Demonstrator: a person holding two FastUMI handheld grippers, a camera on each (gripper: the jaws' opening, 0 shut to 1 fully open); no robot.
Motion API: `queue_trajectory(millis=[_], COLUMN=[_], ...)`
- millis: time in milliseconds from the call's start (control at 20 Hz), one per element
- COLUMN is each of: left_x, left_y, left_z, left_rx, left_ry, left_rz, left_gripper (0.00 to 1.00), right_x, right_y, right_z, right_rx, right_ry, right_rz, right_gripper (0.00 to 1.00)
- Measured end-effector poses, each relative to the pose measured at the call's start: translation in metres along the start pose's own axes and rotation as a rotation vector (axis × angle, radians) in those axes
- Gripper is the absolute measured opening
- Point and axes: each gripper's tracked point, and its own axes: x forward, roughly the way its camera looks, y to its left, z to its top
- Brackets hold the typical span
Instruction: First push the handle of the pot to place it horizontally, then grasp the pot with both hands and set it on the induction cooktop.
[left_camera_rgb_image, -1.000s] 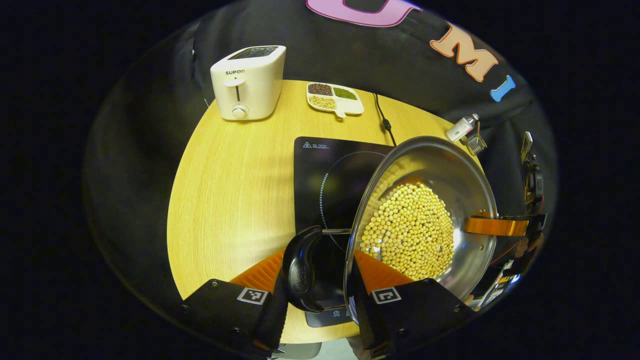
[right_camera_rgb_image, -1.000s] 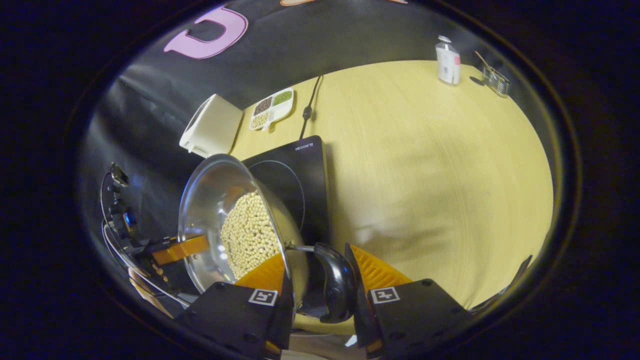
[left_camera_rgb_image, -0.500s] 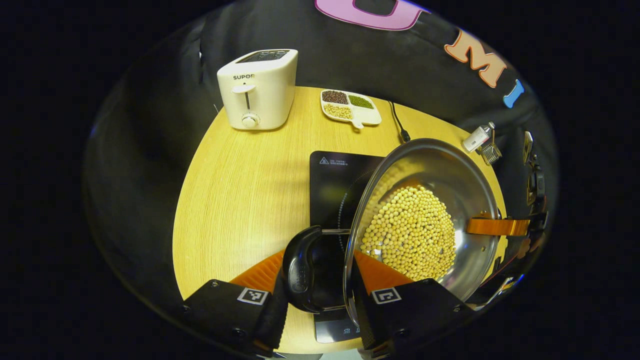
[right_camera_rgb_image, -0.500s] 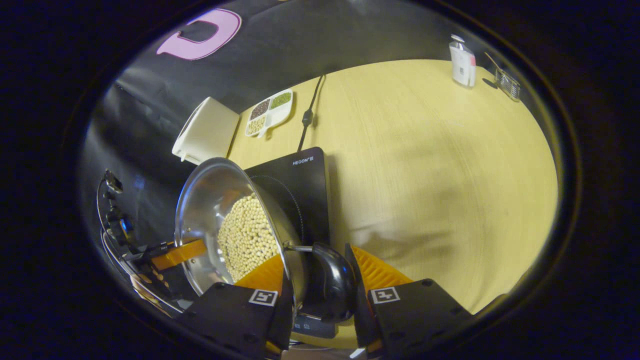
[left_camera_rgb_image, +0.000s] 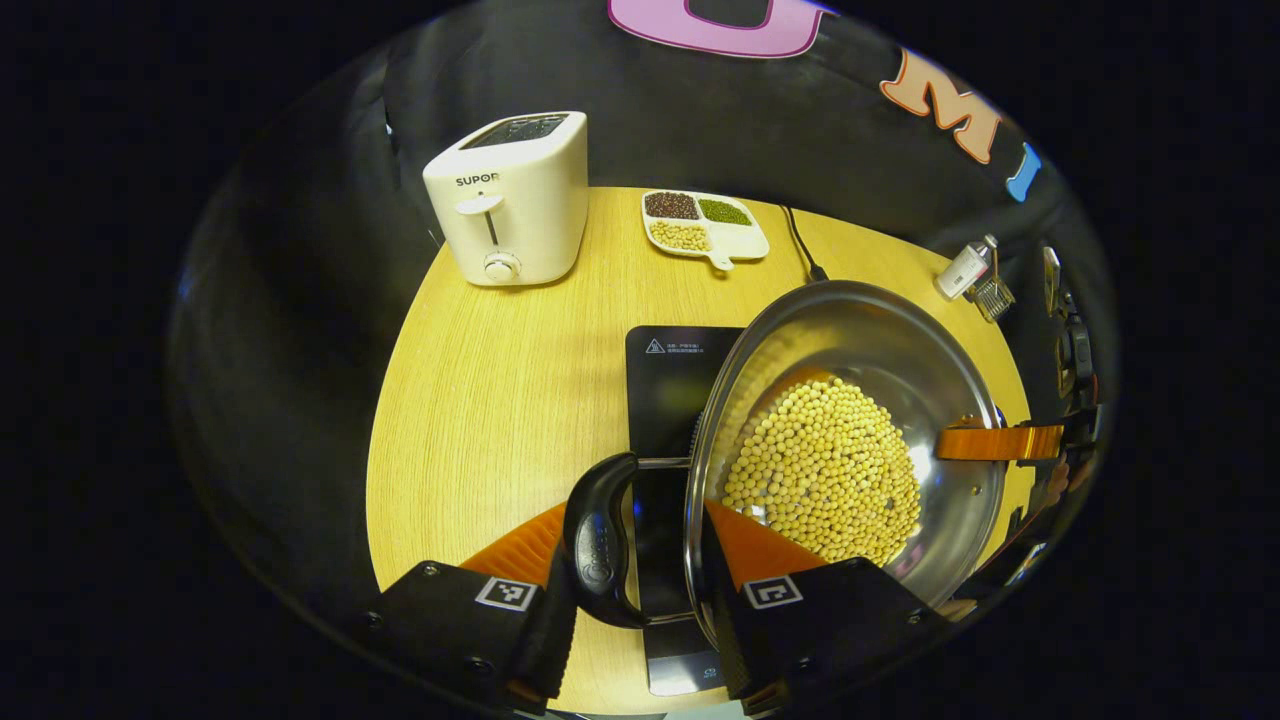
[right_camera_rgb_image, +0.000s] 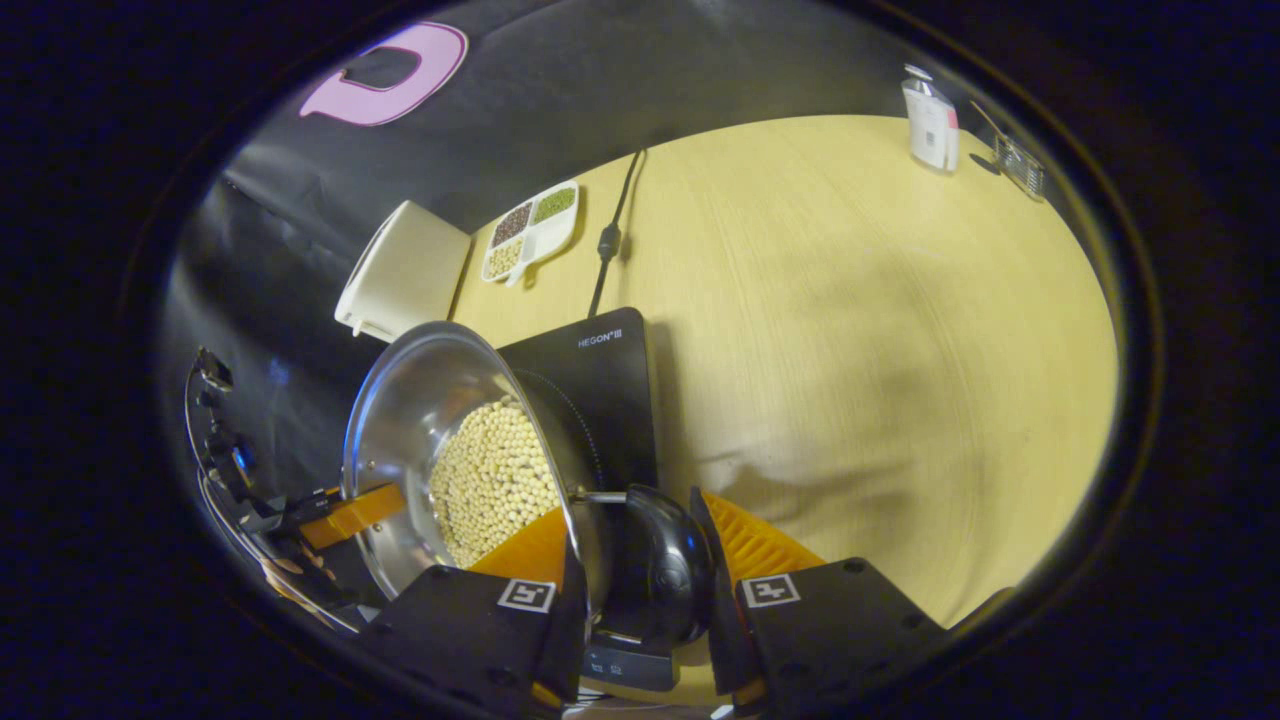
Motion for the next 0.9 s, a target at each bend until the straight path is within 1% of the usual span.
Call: queue_trajectory(millis=[150,350,400,450,650,700,750,800,850,900], left_x=[0.0014,0.0036,0.0042,0.0044,0.0045,0.0045,0.0045,0.0048,0.0050,0.0051], left_y=[0.0007,0.0012,0.0010,0.0019,0.0017,0.0019,0.0016,0.0018,0.0021,0.0019], left_z=[-0.0010,-0.0052,-0.0047,-0.0051,-0.0043,-0.0036,-0.0037,-0.0035,-0.0034,-0.0036], left_rx=[-0.010,-0.051,-0.048,-0.043,-0.032,-0.033,-0.034,-0.033,-0.031,-0.027], left_ry=[-0.001,0.000,-0.010,-0.006,-0.010,-0.013,-0.014,-0.015,-0.015,-0.014], left_rz=[-0.002,-0.015,-0.016,-0.015,-0.020,-0.023,-0.025,-0.025,-0.025,-0.025], left_gripper=[0.61,0.63,0.63,0.64,0.63,0.64,0.64,0.64,0.65,0.64], right_x=[0.0002,0.0013,0.0016,0.0018,0.0011,0.0008,0.0012,0.0004,0.0006,0.0001], right_y=[0.0010,0.0040,0.0038,0.0041,0.0033,0.0031,0.0028,0.0020,0.0016,0.0014], right_z=[0.0002,0.0006,0.0009,0.0004,0.0002,-0.0008,-0.0011,-0.0005,-0.0015,-0.0019], right_rx=[0.002,0.000,0.002,0.002,-0.002,-0.003,-0.004,-0.002,-0.001,0.001], right_ry=[0.005,0.002,0.005,0.004,0.000,-0.001,-0.004,-0.003,-0.002,0.000], right_rz=[0.006,0.019,0.020,0.018,0.015,0.015,0.015,0.013,0.011,0.009], right_gripper=[0.46,0.46,0.53,0.53,0.53,0.47,0.53,0.55,0.55,0.51])
